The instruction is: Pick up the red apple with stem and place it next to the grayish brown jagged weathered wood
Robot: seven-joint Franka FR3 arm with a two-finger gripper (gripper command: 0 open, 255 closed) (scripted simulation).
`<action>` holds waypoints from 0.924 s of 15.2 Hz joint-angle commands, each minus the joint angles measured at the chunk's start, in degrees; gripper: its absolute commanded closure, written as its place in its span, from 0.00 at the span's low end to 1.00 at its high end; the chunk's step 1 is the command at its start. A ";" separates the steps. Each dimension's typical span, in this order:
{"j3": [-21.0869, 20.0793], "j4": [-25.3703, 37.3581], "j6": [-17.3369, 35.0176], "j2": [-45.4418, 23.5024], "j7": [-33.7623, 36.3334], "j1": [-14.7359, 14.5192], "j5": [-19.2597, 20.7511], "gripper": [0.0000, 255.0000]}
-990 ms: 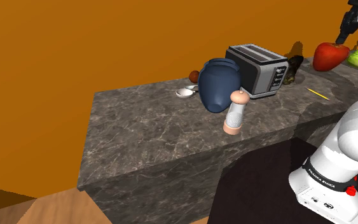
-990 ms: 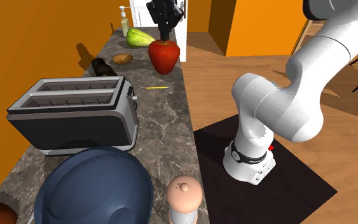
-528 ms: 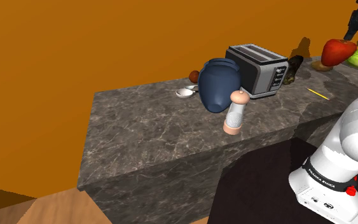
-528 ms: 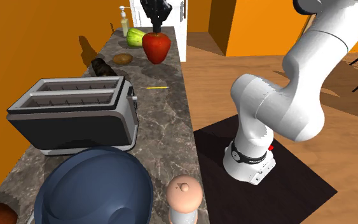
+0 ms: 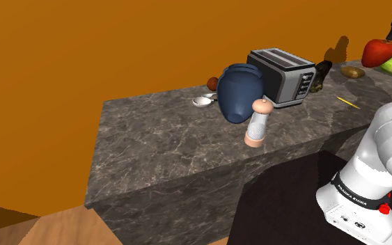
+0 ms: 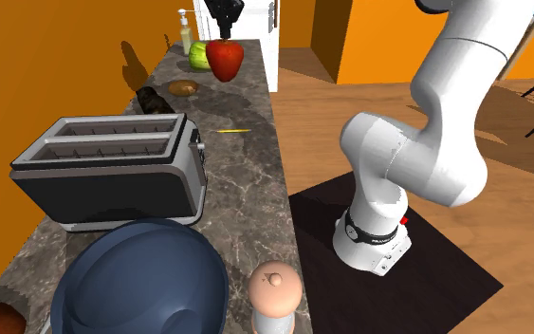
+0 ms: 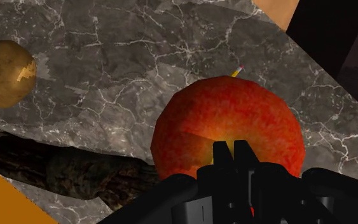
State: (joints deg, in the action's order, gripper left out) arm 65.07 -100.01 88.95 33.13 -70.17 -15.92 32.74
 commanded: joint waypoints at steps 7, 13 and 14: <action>8.30 1.45 3.66 -1.47 -2.36 -5.23 0.39 1.00; 8.79 -3.43 7.63 -0.24 -1.17 -4.09 1.75 1.00; 8.95 -4.19 8.29 -0.07 -0.99 -3.97 1.98 1.00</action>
State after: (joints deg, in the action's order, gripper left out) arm 74.30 -103.17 96.59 32.76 -71.43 -20.44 34.45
